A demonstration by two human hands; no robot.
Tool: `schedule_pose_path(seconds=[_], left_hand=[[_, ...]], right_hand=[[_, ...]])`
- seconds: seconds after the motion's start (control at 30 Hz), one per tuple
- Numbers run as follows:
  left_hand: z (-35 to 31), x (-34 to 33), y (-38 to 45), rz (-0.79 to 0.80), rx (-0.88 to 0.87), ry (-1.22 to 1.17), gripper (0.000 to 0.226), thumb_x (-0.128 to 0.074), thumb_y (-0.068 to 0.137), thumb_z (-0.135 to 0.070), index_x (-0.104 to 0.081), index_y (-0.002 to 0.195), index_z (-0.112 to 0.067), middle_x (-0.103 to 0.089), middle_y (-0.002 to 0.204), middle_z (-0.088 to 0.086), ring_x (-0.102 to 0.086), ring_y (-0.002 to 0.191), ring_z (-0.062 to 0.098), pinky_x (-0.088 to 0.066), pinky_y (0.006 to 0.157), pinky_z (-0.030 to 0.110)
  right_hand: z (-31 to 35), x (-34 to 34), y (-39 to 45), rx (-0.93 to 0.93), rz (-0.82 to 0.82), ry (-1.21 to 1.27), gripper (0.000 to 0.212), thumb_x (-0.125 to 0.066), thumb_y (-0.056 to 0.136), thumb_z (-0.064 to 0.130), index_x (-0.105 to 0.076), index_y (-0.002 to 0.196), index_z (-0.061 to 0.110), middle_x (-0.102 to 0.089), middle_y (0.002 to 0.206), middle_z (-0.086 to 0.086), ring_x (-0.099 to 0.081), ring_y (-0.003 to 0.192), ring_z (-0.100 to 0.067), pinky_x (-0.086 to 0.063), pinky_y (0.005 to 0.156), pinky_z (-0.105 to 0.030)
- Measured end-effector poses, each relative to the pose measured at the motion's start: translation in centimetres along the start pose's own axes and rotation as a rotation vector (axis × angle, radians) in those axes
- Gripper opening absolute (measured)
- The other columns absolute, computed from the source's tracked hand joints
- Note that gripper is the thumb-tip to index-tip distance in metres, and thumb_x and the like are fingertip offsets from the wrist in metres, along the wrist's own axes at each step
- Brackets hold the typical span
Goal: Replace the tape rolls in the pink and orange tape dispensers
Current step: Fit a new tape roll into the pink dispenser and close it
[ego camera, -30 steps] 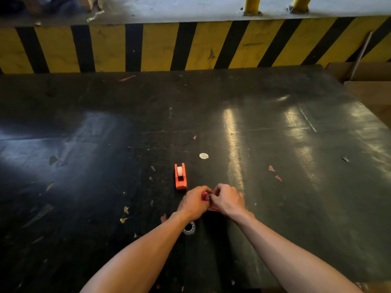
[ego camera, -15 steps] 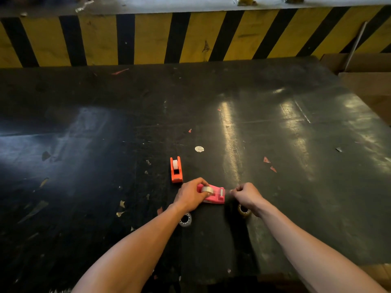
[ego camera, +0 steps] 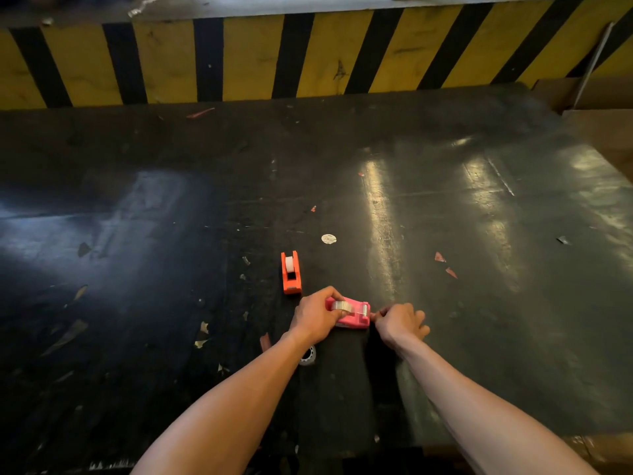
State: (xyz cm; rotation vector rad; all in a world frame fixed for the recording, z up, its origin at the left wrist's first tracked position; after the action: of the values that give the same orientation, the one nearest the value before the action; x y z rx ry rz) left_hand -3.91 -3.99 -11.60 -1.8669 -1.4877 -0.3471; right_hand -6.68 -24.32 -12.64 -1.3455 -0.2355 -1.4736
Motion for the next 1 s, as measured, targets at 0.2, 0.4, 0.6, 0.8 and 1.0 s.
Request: schedule_pose_path(seconds=[0.2, 0.4, 0.6, 0.8, 1.0], left_hand=[[0.2, -0.3, 0.0, 0.013, 0.027, -0.003, 0.027, -0.076, 0.088, -0.027, -0.057, 0.091, -0.046, -0.063, 0.133, -0.003, -0.06, 0.119, 0.018, -0.036, 0.071, 0.019], [0.0, -0.3, -0.1, 0.043, 0.012, -0.016, 0.027, -0.075, 0.089, -0.026, -0.058, 0.099, -0.044, -0.065, 0.128, -0.001, -0.061, 0.106, 0.015, -0.043, 0.073, 0.023], [0.3, -0.7, -0.5, 0.08, -0.027, -0.006, 0.05, -0.07, 0.092, -0.025, -0.048, 0.135, -0.04, -0.062, 0.135, 0.001, -0.061, 0.121, 0.02, -0.052, 0.101, 0.042], [1.9, -1.0, -1.0, 0.148, 0.03, 0.077, 0.077, -0.06, 0.098, -0.038, -0.015, 0.16, -0.027, -0.048, 0.154, 0.011, -0.046, 0.14, 0.029, -0.038, 0.115, 0.05], [4.0, 1.1, -2.5, 0.14, -0.049, 0.173, 0.061, -0.053, 0.101, -0.041, -0.029, 0.156, -0.03, -0.042, 0.159, 0.002, -0.043, 0.143, 0.022, -0.04, 0.115, 0.048]], right_hand=[[-0.2, -0.1, 0.7, 0.005, 0.017, 0.056, 0.013, -0.073, 0.082, 0.043, -0.067, 0.087, 0.033, -0.063, 0.117, -0.003, -0.047, 0.119, -0.03, -0.035, 0.099, -0.05], [3.4, -1.4, -0.8, 0.399, 0.134, -0.118, 0.063, -0.062, 0.08, 0.024, -0.042, 0.138, 0.036, -0.052, 0.131, -0.002, -0.046, 0.126, -0.028, -0.029, 0.101, -0.053], [3.9, -1.9, -1.6, 0.593, 0.128, -0.246, 0.061, -0.065, 0.082, 0.032, -0.042, 0.139, 0.028, -0.046, 0.13, -0.002, -0.042, 0.124, -0.025, -0.035, 0.102, -0.047], [4.4, -1.7, -1.8, 0.676, 0.097, -0.206, 0.058, -0.069, 0.082, 0.034, -0.05, 0.135, 0.019, -0.054, 0.123, -0.002, -0.051, 0.115, -0.024, -0.047, 0.097, -0.04], [4.4, -1.7, -1.4, 0.643, 0.084, -0.152, 0.058, -0.073, 0.077, 0.038, -0.054, 0.128, 0.017, -0.057, 0.12, -0.004, -0.053, 0.111, -0.023, -0.048, 0.094, -0.036]])
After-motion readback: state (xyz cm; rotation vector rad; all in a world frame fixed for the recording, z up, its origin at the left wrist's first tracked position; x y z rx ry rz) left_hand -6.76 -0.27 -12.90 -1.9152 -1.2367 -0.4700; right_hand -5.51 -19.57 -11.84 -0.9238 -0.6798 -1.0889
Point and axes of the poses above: each hand's wrist, its own y-axis towards the middle knuckle, its own x-axis out of the back of the hand, z = x × y, the point moved 9 cm from there along y, towards the middle knuckle
